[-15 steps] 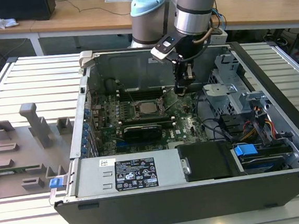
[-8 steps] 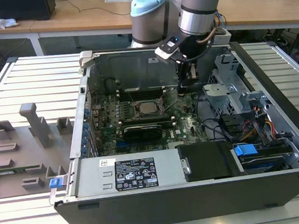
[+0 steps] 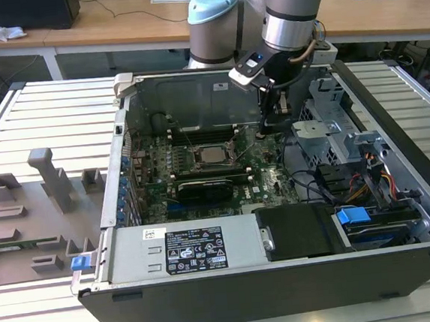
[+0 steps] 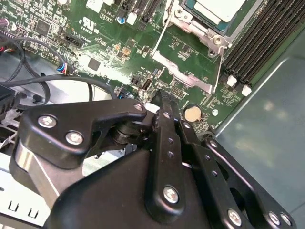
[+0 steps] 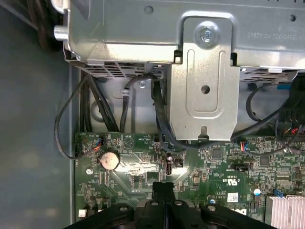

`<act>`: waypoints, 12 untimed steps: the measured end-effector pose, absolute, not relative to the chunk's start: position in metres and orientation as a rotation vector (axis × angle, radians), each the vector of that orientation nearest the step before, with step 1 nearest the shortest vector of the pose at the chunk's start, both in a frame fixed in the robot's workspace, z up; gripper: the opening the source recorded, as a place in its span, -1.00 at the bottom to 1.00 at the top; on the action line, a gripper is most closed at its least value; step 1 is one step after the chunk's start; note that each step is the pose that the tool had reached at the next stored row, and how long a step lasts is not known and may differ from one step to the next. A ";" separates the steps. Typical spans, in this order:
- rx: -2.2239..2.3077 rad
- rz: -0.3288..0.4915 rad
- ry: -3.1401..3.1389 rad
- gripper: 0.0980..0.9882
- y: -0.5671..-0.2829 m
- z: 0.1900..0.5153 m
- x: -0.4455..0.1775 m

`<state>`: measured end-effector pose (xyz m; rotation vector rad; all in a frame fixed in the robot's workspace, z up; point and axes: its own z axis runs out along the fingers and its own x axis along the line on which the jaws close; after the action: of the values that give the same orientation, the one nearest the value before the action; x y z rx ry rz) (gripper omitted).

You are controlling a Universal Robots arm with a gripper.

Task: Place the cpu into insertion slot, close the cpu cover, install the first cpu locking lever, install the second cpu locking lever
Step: 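Close the cpu cover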

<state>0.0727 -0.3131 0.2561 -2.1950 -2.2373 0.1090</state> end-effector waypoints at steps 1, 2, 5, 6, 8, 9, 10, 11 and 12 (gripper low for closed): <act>-2.195 0.109 -2.237 -0.98 -0.313 0.256 0.073; -2.195 0.108 -2.237 -0.98 -0.313 0.255 0.073; -2.195 0.109 -2.237 -0.98 -0.313 0.253 0.071; -2.195 0.109 -2.237 -0.98 -0.313 0.252 0.071; -2.195 0.109 -2.237 -0.98 -0.313 0.250 0.069; -2.195 0.109 -2.237 -0.98 -0.313 0.250 0.068; -2.195 0.109 -2.237 -0.98 -0.313 0.250 0.067; -2.195 0.109 -2.237 -0.98 -0.313 0.250 0.063; -2.195 0.109 -2.237 -0.98 -0.313 0.250 0.059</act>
<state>0.0589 -0.3131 0.2496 -2.1949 -2.2372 0.1090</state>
